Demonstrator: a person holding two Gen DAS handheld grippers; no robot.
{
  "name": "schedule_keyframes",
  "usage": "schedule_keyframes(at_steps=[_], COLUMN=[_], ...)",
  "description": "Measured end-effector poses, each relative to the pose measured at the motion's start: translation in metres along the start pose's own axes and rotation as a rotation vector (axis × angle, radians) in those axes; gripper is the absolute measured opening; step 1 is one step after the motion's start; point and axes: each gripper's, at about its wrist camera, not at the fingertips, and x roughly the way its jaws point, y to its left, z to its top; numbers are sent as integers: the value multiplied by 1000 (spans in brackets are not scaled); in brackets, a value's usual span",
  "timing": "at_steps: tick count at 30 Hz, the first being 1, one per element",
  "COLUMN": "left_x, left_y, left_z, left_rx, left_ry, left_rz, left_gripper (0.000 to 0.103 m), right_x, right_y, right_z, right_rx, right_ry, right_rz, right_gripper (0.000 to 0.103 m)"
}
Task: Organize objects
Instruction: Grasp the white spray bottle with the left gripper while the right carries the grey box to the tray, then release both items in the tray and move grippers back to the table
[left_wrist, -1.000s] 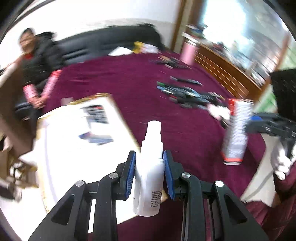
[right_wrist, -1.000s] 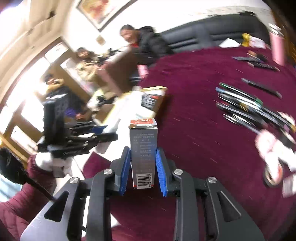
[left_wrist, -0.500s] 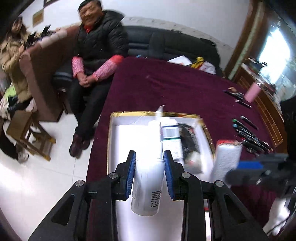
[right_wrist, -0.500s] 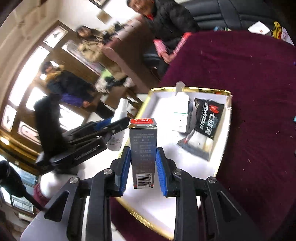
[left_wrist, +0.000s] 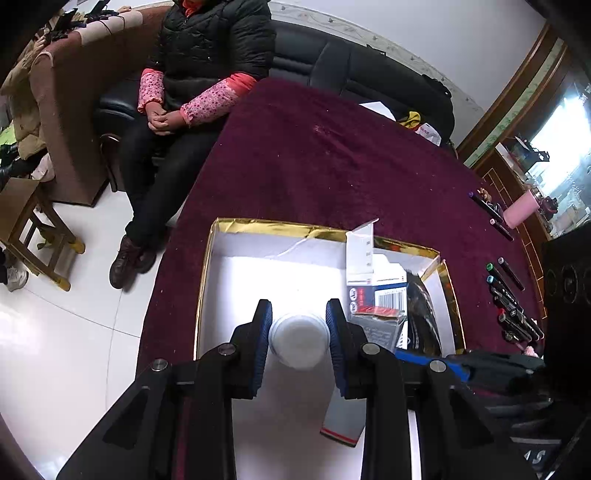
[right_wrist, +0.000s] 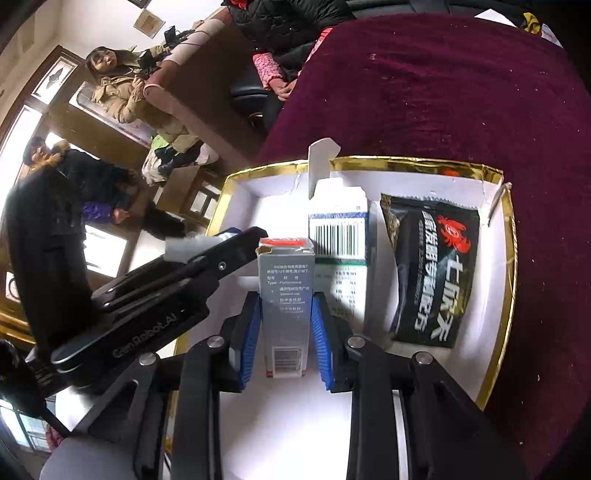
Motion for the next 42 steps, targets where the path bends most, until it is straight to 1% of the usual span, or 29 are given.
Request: schedule_keyframes(at_steps=[4, 6, 8, 9, 10, 12, 15, 21, 22, 23, 25, 27, 28, 29, 31, 32, 35, 39, 42], left_x=[3, 3, 1, -2, -5, -11, -19, -36, -39, -42, -48, -51, -51, -49, -44, -40, -27, -15, -13], left_y=[3, 3, 2, 2, 2, -1, -7, -14, -17, -22, -32, -44, -51, -57, -64, -65, -68, -77, -84], left_z=[7, 11, 15, 17, 20, 23, 26, 23, 20, 16, 4, -12, -22, -30, -47, -54, -73, -99, -109], left_rx=[-23, -28, -34, -37, -44, -46, -33, -30, -26, -21, -14, 14, 28, 38, 44, 39, 34, 58, 70], left_ry=[6, -2, -23, -37, -51, -75, -98, -141, -154, -168, -205, -226, -235, -241, -254, -250, -202, -130, -82], left_rz=[1, 9, 6, 1, -4, -16, -14, -44, -43, -43, -46, -80, -87, -91, -72, -66, -68, -58, -52], left_gripper=[26, 26, 27, 27, 27, 28, 32, 33, 38, 50, 62, 62, 62, 62, 62, 62, 62, 62, 62], right_x=[-2, -3, -5, -6, -8, -11, -18, -40, -46, -55, -69, -89, -97, -109, -126, -132, -150, -178, -200], right_y=[7, 10, 10, 9, 10, 8, 3, -7, -9, -13, -20, -29, -33, -41, -55, -61, -78, -103, -123], right_z=[6, 8, 10, 11, 11, 11, 12, 12, 10, 7, 0, -12, -18, -27, -40, -47, -62, -82, -96], right_rx=[-14, -7, -3, -2, -2, 3, 16, 39, 44, 55, 65, 65, 64, 68, 79, 88, 112, 155, 198], right_ry=[-49, -58, -71, -84, -91, -109, -136, -178, -187, -203, -221, -247, -259, -278, -298, -303, -315, -354, -388], right_rz=[-65, -71, -77, -79, -77, -73, -63, -30, -21, -9, 14, 33, 37, 36, 44, 51, 67, 89, 94], right_gripper=[27, 27, 30, 36, 42, 44, 44, 44, 44, 44, 45, 46, 50, 51, 55, 55, 55, 55, 55])
